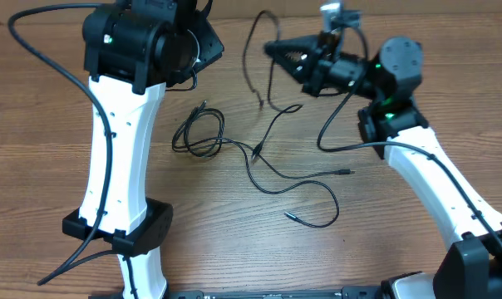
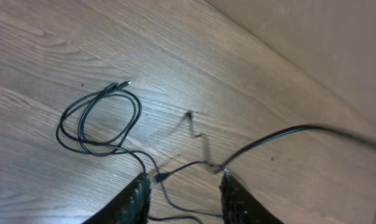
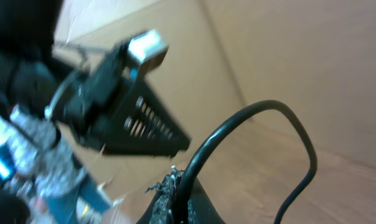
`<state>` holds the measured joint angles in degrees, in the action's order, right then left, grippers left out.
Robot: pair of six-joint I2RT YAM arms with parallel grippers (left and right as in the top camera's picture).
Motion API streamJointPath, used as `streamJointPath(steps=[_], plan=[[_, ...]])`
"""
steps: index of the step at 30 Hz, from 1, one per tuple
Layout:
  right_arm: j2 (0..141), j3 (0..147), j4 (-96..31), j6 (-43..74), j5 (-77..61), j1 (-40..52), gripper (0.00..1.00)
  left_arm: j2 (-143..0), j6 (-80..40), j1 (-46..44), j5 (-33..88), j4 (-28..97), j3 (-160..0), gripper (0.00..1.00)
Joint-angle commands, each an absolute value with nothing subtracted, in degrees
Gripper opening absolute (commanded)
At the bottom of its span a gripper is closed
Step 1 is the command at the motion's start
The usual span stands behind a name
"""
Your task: Untangle cables
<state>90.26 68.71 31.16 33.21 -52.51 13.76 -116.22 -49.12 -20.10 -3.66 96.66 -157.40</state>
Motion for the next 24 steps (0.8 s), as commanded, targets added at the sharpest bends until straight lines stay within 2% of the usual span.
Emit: streamJointPath(steps=[1, 2, 4, 6, 13, 17, 24], plan=[[89.7, 70.2, 32.8, 37.7, -49.8, 9.1, 0.04, -116.7, -46.1, -19.9, -2.9, 96.8, -157.5, 0.47], [89.7, 70.2, 32.7, 37.7, -48.2, 6.9, 0.04, -116.7, -46.1, -19.9, -2.9, 96.8, -157.5, 0.62], [89.7, 70.2, 32.5, 37.7, -46.5, 5.3, 0.04, -116.7, -46.0, -19.9, -2.9, 96.8, -157.5, 0.86], [89.7, 70.2, 31.5, 37.2, -43.6, 3.5, 0.04, -116.7, -46.0, -19.9, -3.0, 96.8, -157.5, 1.00], [89.7, 70.2, 20.6, 25.0, -29.0, -0.4, 0.04, -116.7, -46.1, -19.9, -3.1, 96.8, -157.5, 1.00], [89.7, 70.2, 15.2, 23.4, -16.7, -2.5, 0.04, -116.7, -46.1, -19.9, -3.1, 96.8, -157.5, 1.00], [91.0, 70.2, 14.9, 18.9, -12.8, -6.9, 0.04, -116.7, -46.1, -19.9, -3.1, 96.8, -157.5, 1.00]])
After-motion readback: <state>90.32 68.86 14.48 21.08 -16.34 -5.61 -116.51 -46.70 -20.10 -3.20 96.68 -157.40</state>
